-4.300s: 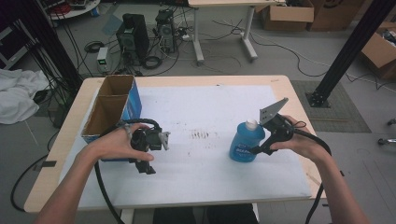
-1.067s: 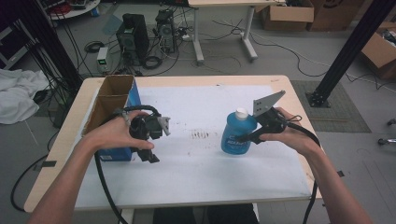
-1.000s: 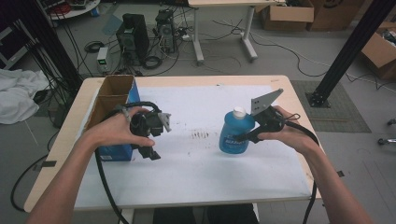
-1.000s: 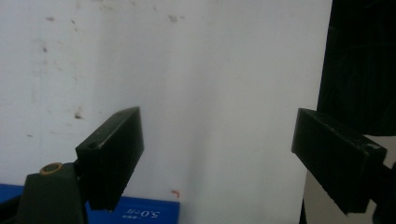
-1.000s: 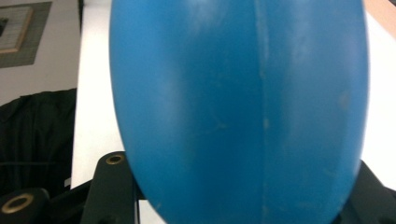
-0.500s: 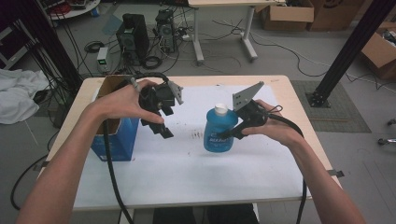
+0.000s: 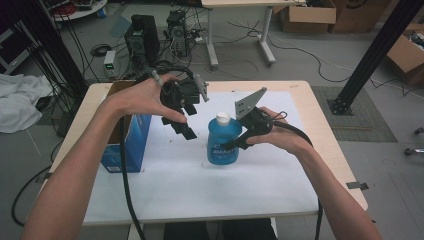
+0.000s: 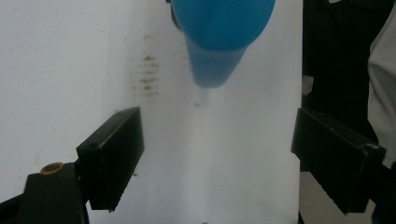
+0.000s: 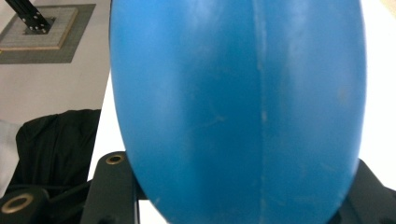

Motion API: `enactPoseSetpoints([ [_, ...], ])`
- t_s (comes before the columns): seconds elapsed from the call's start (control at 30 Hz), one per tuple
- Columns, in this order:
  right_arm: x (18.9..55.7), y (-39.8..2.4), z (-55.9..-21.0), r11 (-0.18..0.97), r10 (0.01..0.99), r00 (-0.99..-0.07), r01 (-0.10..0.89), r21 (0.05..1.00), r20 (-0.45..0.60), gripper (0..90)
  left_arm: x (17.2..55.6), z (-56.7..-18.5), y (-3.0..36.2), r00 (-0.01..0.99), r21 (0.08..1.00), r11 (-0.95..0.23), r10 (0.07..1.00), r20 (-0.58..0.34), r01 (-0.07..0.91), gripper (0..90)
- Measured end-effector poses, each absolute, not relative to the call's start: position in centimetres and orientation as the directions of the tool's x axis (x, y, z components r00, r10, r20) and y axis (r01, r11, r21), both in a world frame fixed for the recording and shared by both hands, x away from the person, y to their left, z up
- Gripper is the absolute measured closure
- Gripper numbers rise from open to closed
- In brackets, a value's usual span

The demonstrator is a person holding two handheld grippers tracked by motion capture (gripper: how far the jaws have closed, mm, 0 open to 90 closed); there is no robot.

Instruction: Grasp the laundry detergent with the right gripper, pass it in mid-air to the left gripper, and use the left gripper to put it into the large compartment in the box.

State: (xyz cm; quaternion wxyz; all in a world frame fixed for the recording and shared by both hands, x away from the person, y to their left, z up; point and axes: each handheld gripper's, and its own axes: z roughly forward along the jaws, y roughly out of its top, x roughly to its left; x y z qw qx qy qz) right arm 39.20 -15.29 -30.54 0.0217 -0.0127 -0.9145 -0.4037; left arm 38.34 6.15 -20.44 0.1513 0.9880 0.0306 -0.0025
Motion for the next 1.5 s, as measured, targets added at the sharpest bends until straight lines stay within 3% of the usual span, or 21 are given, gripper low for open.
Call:
enactPoseSetpoints([
  [0.93,39.3,-12.9,-30.8,0.663,-0.037,-0.998,0.017,0.748,0.055,44.1,38.3,-22.0,2.2,0.999,0.296,-0.955,0.026,-0.021,0.031,18.6],
  [1.5,39.1,-12.8,-30.9,0.660,-0.034,-0.997,0.028,0.751,0.067,44.1,38.2,-22.3,1.9,0.999,0.296,-0.955,0.035,-0.001,0.034,25.0],
])
